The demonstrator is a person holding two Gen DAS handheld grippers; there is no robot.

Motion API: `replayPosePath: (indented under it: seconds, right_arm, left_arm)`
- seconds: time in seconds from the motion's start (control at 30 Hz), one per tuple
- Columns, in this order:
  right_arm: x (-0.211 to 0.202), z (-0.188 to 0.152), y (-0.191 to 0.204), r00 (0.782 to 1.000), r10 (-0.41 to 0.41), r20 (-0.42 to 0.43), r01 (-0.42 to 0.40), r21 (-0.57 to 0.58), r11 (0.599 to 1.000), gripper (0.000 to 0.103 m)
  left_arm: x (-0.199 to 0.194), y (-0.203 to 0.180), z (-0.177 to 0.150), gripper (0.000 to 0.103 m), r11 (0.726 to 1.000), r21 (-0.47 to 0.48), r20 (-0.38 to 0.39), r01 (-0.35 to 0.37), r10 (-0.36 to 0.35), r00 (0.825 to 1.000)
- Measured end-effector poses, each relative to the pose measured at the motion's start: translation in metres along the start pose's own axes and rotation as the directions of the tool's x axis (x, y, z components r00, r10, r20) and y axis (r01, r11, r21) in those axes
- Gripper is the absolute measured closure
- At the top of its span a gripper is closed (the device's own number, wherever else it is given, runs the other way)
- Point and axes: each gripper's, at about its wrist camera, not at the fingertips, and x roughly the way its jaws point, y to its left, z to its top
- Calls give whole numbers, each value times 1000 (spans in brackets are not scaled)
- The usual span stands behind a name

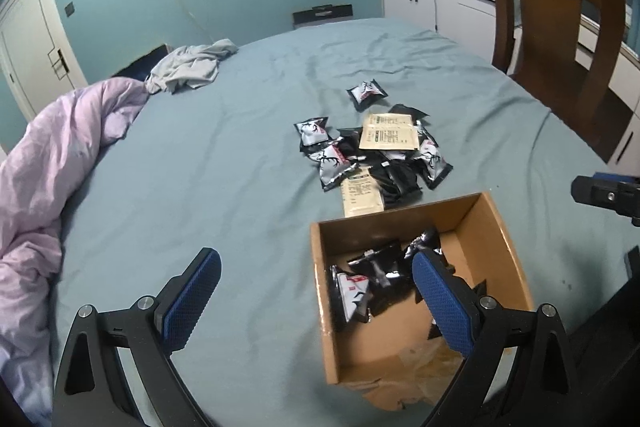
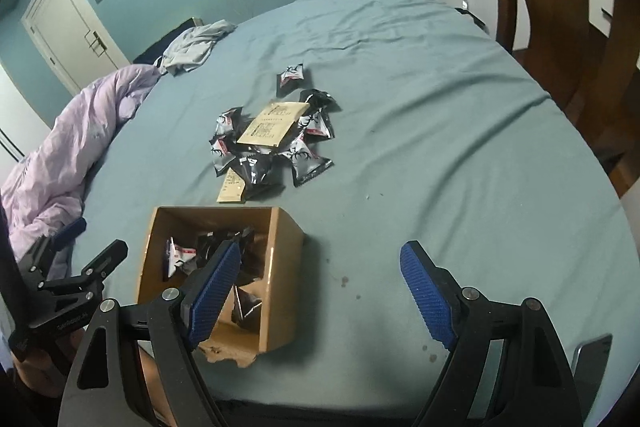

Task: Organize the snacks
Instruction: 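Move the open right tool back toward the snack pile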

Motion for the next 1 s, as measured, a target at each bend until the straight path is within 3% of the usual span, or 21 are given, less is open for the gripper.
replayPosePath:
  seconds: [0.47, 1.0]
  right_arm:
    - [32, 15, -5, 1000, 16, -23, -16, 16, 1000, 21]
    - [77, 46, -15, 994, -21, -109, 31, 88, 996, 21]
  left_arm:
    - [17, 1, 5, 5, 997, -64, -66, 51, -55, 996]
    - [19, -8, 8, 5, 991, -50, -84, 120, -124, 989]
